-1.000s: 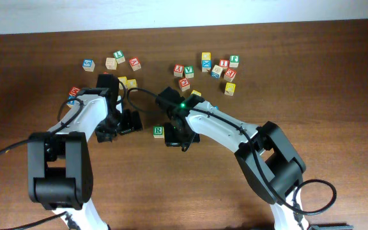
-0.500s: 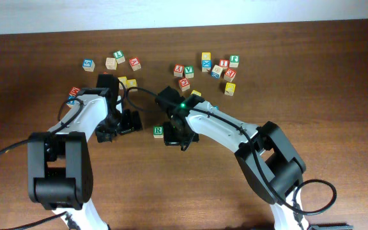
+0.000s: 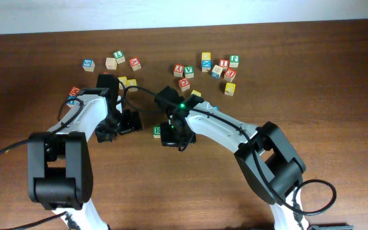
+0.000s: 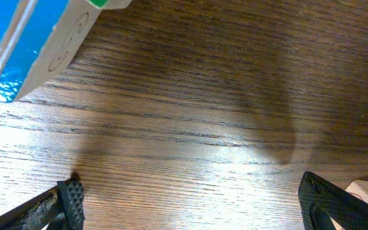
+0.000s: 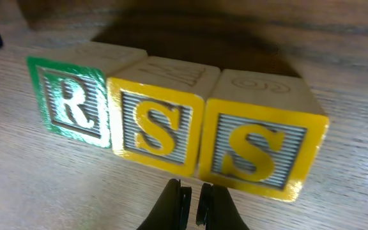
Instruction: Spell out RSS
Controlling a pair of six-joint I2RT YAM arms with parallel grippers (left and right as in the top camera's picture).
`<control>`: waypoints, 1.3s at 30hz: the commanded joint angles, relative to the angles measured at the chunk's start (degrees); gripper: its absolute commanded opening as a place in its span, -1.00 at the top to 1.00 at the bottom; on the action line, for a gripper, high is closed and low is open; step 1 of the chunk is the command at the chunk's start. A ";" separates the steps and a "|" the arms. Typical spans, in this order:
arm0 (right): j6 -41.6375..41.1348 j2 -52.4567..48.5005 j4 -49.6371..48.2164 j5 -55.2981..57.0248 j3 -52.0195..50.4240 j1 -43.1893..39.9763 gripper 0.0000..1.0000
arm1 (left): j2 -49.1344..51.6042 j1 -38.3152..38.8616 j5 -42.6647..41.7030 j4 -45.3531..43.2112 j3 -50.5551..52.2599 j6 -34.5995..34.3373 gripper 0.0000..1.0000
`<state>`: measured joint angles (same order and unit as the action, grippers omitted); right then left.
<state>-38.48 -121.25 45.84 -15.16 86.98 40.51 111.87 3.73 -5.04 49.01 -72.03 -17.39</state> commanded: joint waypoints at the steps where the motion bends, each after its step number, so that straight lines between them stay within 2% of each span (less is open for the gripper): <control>1: -1.51 -0.74 -1.81 0.33 -0.31 1.86 0.92 | 0.85 -0.52 0.37 -0.52 0.72 0.07 -0.98; 9: -2.78 -0.74 -1.99 5.31 -0.31 2.64 0.92 | 0.85 -0.52 0.37 -0.52 0.72 0.07 -0.98; 39: -2.73 -0.76 -3.74 6.86 -0.31 2.64 0.92 | 0.83 -0.52 0.37 -0.50 0.72 0.07 -0.98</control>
<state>-40.75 -121.25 42.22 -9.43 86.98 43.00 111.87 3.73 -5.04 49.01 -72.03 -17.41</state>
